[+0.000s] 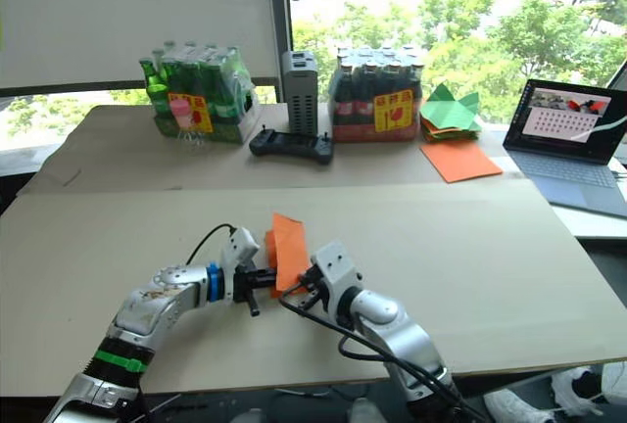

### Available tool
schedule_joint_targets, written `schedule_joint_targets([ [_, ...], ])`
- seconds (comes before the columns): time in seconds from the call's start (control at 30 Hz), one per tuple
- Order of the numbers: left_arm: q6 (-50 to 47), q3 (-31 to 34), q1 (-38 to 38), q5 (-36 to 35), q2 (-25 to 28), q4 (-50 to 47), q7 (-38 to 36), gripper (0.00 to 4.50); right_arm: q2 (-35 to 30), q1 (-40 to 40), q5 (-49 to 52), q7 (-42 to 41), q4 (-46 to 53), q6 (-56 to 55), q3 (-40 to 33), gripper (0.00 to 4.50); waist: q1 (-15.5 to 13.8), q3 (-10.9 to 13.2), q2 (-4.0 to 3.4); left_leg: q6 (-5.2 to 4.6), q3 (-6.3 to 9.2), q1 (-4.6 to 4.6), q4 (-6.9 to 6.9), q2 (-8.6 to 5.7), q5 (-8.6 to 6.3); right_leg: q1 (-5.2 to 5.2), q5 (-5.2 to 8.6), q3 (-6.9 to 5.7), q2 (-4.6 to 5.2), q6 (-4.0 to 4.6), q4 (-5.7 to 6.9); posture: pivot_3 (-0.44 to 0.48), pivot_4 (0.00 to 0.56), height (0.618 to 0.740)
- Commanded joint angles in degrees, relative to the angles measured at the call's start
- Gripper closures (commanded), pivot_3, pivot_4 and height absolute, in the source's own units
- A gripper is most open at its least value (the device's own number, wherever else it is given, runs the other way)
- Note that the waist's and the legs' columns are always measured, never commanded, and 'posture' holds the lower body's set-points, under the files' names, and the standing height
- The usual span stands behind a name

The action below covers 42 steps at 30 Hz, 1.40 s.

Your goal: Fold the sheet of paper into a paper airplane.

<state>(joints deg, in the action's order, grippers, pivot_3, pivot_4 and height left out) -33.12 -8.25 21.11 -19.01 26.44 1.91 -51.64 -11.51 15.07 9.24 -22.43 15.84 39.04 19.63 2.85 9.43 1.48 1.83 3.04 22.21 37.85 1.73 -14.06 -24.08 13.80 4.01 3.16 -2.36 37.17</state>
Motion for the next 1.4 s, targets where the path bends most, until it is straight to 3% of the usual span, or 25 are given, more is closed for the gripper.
schedule_joint_targets([
  [0.03, -1.3, 1.7, -1.9, -0.2, 1.4, -1.7, 1.2, 4.5, 0.2, 0.8, -0.5, -0.5, 0.0, -1.0, 0.3, 4.48, 0.0, 0.0, 0.0, 0.0, 0.0, 0.0, 0.0, 0.0, 0.0, 0.0, 0.0, 0.0, 0.0, 0.0, 0.0, 0.0, 0.15, 0.74],
  [0.33, -5.7, 11.4, -8.8, -6.0, 6.8, -9.5, 2.5, 4.5, -0.6, 1.9, -1.8, -2.0, -1.8, -0.7, 1.5, 4.48, 0.6, 0.0, 0.0, 0.0, 0.0, -0.03, 0.0, 0.05, 0.0, -0.01, 0.0, 0.0, -0.03, 0.01, 0.03, 0.0, 0.15, 0.74],
  [0.57, -13.0, 16.8, -6.0, -15.2, 4.7, -15.1, 5.6, 4.5, -0.7, 2.5, -2.4, -2.9, -2.7, -0.8, 1.9, 4.48, 0.3, 0.0, 0.02, 0.0, 0.0, 0.01, 0.0, 0.04, 0.0, -0.01, 0.0, -0.01, -0.01, 0.0, 0.01, 0.0, 0.15, 0.74],
  [0.7, -13.9, 14.5, -4.3, -15.6, 3.4, -15.8, 6.7, 4.5, -0.5, 2.8, -2.8, -2.9, -2.8, -0.7, 1.8, 4.48, 0.3, 0.0, 0.02, 0.0, -0.02, -0.01, 0.0, 0.03, 0.0, -0.01, 0.0, 0.0, -0.01, 0.01, 0.0, 0.0, 0.15, 0.74],
  [0.93, -6.8, 5.2, -3.0, -7.0, 2.7, -7.8, 6.5, 4.5, 0.0, 3.0, -2.8, -2.1, -1.9, -0.3, 0.9, 4.48, 0.2, 0.0, 0.02, 0.0, -0.01, -0.01, 0.0, 0.03, 0.0, -0.02, -0.01, 0.0, -0.02, 0.01, 0.0, 0.0, 0.15, 0.74],
  [1.17, -0.8, 1.5, -1.8, -2.4, 3.2, 0.7, 2.9, 4.5, -0.3, 2.8, -2.8, -1.1, -0.3, 0.6, -0.2, 4.48, -0.2, 0.0, 0.02, 0.0, -0.02, -0.01, 0.0, 0.01, 0.0, 0.0, -0.01, 0.0, -0.01, 0.01, -0.01, 0.0, 0.15, 0.74],
  [1.4, 1.1, -0.4, -1.0, -0.6, 2.2, 2.8, 1.9, 4.5, -1.1, 3.3, -1.9, -0.1, 3.6, 1.4, -3.9, 4.48, -0.5, 0.0, 0.02, 0.0, -0.02, 0.0, 0.0, -0.02, 0.0, 0.03, 0.0, -0.01, 0.02, 0.01, -0.02, 0.0, 0.15, 0.74],
])
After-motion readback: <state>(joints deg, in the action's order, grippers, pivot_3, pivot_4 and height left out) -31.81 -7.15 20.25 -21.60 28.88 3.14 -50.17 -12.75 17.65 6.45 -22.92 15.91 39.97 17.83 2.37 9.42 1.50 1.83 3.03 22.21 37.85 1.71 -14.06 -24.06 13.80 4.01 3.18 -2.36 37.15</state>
